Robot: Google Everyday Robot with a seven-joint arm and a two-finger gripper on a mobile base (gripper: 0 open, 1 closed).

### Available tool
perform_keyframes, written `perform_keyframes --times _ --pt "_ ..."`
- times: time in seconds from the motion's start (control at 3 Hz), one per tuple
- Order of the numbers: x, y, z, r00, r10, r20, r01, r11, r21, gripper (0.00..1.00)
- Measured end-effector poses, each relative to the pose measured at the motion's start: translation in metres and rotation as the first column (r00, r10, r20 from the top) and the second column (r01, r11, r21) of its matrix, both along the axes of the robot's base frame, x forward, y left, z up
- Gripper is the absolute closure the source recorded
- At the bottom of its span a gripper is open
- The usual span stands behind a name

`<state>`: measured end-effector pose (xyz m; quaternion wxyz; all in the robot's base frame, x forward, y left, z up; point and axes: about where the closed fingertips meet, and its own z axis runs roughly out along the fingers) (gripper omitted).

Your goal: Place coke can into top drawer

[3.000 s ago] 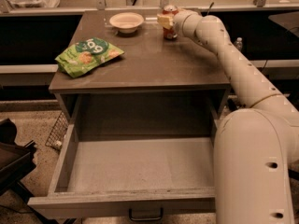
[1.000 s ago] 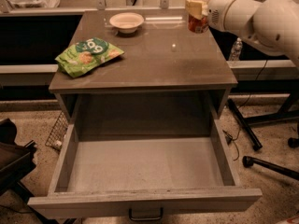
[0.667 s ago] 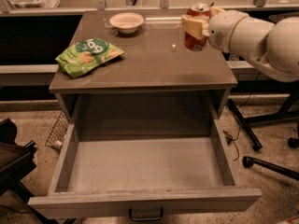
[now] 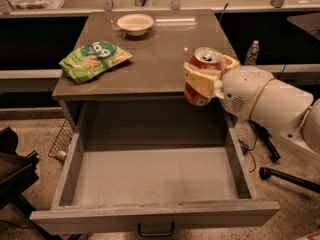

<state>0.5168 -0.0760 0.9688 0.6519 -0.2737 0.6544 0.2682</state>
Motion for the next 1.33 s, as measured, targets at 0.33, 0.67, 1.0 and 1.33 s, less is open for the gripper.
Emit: perform_keyframes --times 0.33,0.67,1.0,1.33 --pt "0.005 -0.001 -0.002 1.0 0.0 -0.003 0.0 1.0 -0.003 1.0" --pt "0.008 0.009 -0.019 0.999 0.041 -0.018 -0.041 0.999 0.013 1.0" --pt "0.007 0.036 -0.06 0.9849 0.171 -0.027 -0.171 0.985 0.019 1.0" --pt "0.014 0.062 -0.13 0.9206 0.384 -0.072 -0.379 0.923 0.074 1.0"
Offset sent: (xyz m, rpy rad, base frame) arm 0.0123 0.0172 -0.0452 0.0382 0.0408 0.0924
